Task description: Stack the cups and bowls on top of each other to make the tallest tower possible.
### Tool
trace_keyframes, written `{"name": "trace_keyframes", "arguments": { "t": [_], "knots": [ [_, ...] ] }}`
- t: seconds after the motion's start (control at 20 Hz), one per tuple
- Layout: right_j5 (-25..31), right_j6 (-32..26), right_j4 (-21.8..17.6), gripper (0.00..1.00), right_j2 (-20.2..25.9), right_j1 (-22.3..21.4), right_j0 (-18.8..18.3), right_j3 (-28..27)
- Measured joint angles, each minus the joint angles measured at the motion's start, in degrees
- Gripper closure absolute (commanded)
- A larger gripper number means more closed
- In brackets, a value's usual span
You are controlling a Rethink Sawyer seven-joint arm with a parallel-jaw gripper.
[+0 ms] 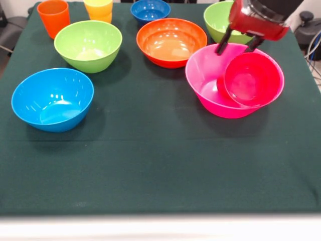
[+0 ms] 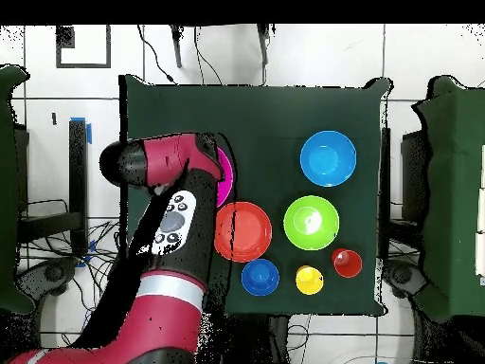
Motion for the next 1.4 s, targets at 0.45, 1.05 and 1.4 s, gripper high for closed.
{"name": "trace_keyframes", "arguments": {
  "t": [0.45,1.05,1.4],
  "knots": [
    [-0.6,0.0,4.9,0.00,7.6,-10.5,-0.6,3.5],
    [-0.4,0.0,6.6,0.00,8.8,-15.1,2.3,2.7],
    [-0.9,0.0,6.8,0.00,8.9,-15.6,2.3,2.7]
  ]
}}
